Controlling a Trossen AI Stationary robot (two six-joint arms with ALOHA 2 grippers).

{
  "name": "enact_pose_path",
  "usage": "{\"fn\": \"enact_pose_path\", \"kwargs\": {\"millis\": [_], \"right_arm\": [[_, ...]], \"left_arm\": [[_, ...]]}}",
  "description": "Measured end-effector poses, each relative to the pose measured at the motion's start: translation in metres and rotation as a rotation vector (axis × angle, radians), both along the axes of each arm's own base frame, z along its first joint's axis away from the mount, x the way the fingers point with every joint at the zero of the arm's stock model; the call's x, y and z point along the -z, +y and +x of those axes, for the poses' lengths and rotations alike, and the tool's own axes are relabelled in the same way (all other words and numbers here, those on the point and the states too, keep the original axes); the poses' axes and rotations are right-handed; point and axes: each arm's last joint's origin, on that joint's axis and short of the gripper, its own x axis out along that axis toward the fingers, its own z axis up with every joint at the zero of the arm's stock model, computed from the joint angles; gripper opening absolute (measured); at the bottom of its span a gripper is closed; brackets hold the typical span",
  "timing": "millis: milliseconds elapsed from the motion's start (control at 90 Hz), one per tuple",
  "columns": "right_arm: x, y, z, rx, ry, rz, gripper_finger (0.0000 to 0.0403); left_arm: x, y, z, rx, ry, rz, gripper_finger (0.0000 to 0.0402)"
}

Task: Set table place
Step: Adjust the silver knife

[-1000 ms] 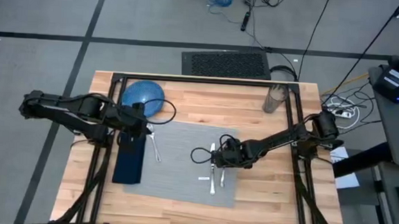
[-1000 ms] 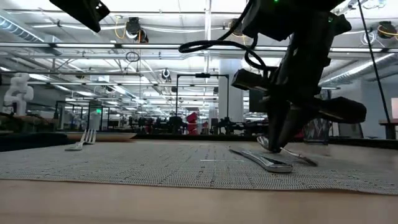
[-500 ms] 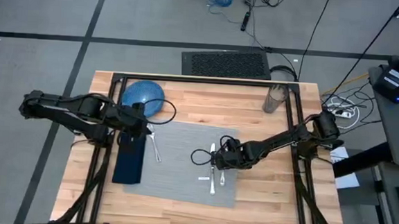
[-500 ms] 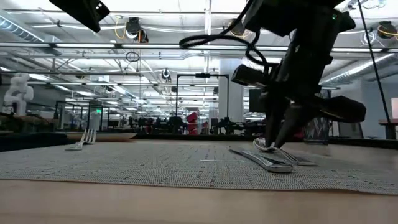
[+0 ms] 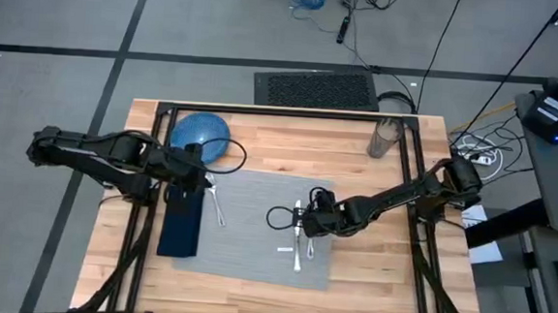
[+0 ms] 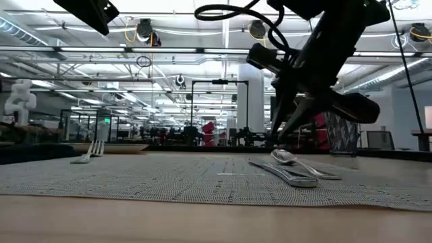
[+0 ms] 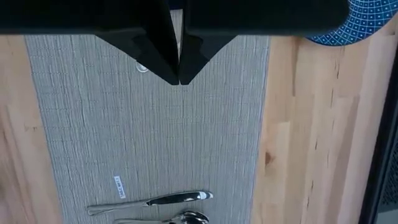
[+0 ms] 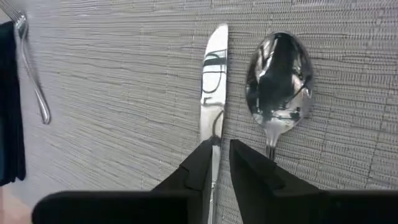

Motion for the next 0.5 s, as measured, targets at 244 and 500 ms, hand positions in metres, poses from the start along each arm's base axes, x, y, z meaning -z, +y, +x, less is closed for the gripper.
{"fn": "enact_pose_path", "kwargs": {"millis": [244, 500], "right_arm": [[-0.003, -0.012, 0.008, -0.054, -0.034, -0.026, 0.0005], [-0.004, -0.028, 0.013, -0.106, -0.034, -0.025, 0.0000]], "left_arm": [[0.000, 0.000, 0.000, 0.000, -0.003, 0.000, 0.0000], [0.000, 0.000, 0.000, 0.000, -0.003, 0.000, 0.0000]]}}
